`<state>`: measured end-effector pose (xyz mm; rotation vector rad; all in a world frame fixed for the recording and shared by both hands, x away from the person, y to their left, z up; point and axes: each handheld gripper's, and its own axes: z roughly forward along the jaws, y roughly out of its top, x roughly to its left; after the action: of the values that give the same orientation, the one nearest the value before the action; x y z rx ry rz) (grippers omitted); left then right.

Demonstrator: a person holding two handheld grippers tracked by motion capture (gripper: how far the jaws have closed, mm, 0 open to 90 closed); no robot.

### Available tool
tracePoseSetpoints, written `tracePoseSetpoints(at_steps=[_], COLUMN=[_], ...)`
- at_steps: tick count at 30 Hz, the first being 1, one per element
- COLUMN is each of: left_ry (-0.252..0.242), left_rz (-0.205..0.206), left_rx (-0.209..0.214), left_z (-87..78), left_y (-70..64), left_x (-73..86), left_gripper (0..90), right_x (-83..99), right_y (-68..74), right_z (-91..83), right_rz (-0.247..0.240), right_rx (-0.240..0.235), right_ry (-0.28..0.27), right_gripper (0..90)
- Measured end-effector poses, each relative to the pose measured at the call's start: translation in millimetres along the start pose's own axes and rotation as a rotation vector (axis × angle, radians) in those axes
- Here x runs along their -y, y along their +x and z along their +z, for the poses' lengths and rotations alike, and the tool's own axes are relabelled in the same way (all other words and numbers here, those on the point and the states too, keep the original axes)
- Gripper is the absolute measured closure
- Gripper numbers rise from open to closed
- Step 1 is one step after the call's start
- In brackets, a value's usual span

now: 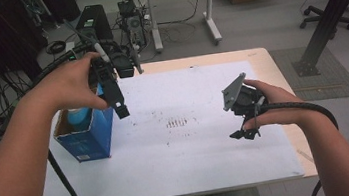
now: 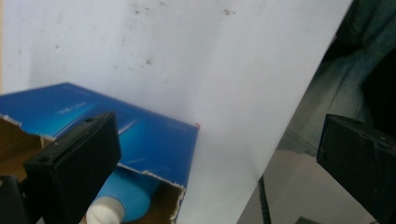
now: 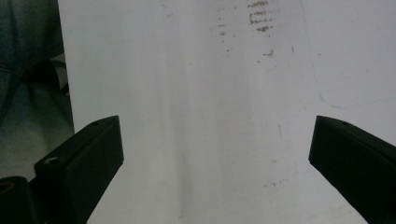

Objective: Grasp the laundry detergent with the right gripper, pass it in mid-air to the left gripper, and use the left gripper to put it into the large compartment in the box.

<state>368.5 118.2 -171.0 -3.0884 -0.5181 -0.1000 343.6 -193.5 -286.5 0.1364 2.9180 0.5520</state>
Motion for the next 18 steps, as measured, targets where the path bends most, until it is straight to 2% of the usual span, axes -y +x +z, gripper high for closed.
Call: tracePoseSetpoints(at_steps=[2,6,8,12,18], left_ry=[0.006,0.007,0.008,0.023,0.031], left_rz=[0.050,0.108,0.148,0.194,0.225], left_rx=[0.014,0.028,0.021,0.018,0.012], left_z=[1.7,3.2,4.7,9.5,14.8], left_y=[-3.5,-8.0,-11.1,-16.5,-23.4], left_x=[-1.4,-5.6,-8.8,-15.0,-22.7], left_gripper=[0.2,0.2,0.2,0.2,0.2], right_x=[-0.9,-4.8,-7.0,-12.7,-17.1], right_y=[-0.9,-3.3,-4.3,-8.1,-13.0], right_z=[-3.1,-10.2,-13.1,-14.8,-7.1], right_rz=[-0.004,-0.015,-0.010,-0.032,-0.045], right_rx=[-0.002,-0.009,-0.012,-0.031,-0.084], right_ry=[0.023,0.048,0.066,0.100,0.147], right_gripper=[3.3,3.3,3.3,3.3,3.7])
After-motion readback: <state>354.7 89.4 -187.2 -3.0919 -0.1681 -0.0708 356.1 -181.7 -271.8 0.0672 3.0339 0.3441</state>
